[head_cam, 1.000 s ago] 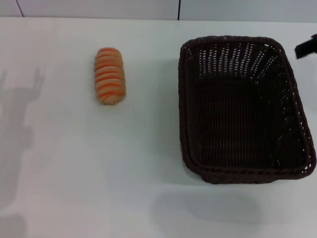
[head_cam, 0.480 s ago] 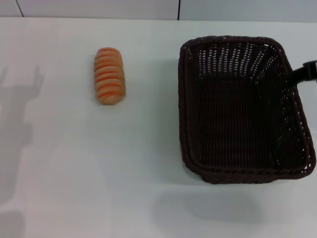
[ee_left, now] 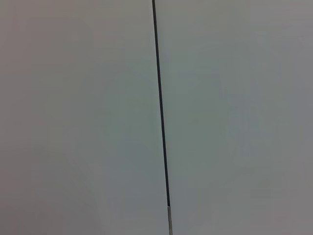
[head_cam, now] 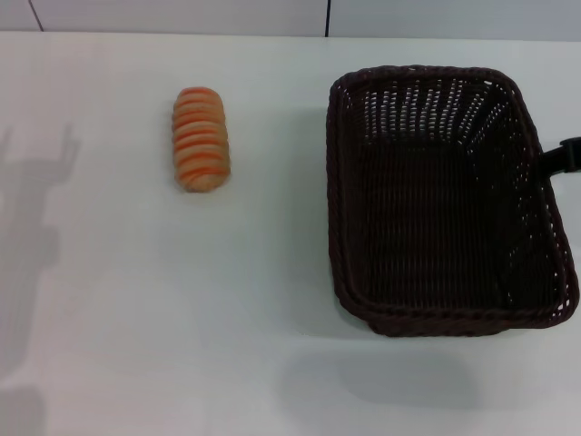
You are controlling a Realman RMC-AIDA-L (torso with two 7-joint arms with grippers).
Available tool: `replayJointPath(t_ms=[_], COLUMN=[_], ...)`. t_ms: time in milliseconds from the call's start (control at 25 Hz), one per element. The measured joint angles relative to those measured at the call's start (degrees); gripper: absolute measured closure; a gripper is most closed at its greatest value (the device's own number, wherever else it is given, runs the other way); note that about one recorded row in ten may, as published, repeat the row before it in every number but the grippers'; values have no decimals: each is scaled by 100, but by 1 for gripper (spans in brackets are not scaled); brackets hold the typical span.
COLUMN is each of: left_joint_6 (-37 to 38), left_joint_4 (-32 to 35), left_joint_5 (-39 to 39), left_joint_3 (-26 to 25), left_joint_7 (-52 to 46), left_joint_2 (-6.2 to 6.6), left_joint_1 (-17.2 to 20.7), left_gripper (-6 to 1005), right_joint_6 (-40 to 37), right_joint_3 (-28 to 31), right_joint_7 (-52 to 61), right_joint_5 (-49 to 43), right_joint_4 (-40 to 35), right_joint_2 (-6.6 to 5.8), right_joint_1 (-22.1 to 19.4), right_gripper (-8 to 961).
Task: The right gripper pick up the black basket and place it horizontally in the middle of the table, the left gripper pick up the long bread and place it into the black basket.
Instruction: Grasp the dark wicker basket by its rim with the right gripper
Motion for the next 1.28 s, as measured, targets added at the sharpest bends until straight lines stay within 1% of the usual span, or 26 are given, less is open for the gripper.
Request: replayJointPath(t_ms=[240, 480, 840, 1040, 1280], left_joint_6=[7, 16, 16, 41, 98], left_joint_4=[-21, -5, -26, 16, 25], left_joint_5=[0, 0, 0, 0, 0], left_joint_3=[2, 2, 2, 8, 3], left_joint_7=[0, 0, 0, 0, 0], left_joint_2=[-5, 16, 20, 61, 61], left_joint_1=[-37, -42, -26, -12, -30], left_gripper=[140, 140, 140, 140, 140], right_joint_6=[-369, -536, -1152, -1374, -1443], right_joint_3=[-213, -361, -687, -808, -822], right_joint_7=[-11, -11, -2, -4, -81], right_joint_5=[110, 160, 188, 188, 188], right_joint_4=[-80, -278, -763, -895, -944], right_joint_2=[-4, -2, 12, 4, -6], right_joint_1=[-251, -285, -399, -431, -435], right_gripper=[323, 328, 335, 340, 345])
